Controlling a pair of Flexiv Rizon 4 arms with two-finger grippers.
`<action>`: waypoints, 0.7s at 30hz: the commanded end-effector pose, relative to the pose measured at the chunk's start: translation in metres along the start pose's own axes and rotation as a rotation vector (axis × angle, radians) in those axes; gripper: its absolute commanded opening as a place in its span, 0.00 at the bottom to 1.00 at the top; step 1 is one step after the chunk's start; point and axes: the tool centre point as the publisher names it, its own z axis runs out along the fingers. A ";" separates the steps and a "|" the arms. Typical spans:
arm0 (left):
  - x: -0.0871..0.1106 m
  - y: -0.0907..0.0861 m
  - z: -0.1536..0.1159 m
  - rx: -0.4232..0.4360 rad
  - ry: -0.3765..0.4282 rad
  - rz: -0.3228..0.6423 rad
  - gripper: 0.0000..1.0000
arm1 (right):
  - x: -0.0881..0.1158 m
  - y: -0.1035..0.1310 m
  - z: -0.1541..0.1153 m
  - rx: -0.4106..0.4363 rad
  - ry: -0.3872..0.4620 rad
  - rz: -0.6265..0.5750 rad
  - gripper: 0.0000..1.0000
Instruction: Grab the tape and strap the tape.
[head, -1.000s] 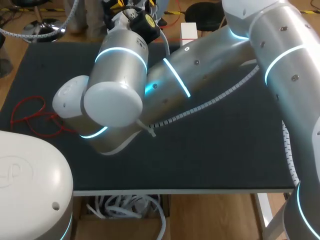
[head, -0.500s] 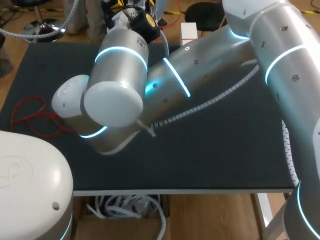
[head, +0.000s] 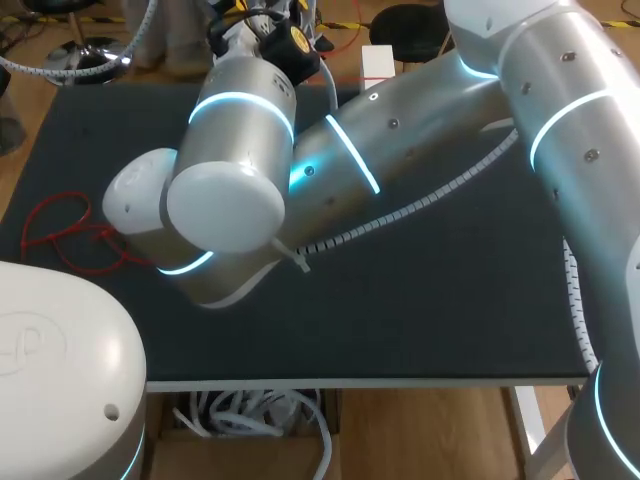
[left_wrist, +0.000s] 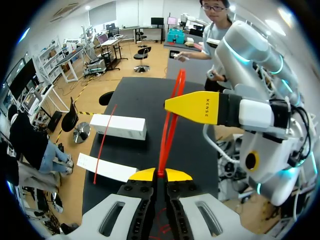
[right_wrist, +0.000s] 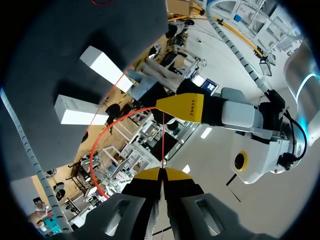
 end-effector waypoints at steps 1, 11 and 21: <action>0.000 -0.001 -0.001 -0.004 0.002 -0.001 0.00 | -0.001 0.001 0.000 0.000 0.003 -0.004 0.00; 0.000 -0.001 -0.001 -0.004 0.002 -0.001 0.00 | -0.003 0.005 0.001 -0.001 0.000 0.001 0.00; 0.000 -0.001 -0.001 -0.004 0.002 -0.001 0.00 | -0.003 0.015 0.002 -0.011 0.003 -0.005 0.00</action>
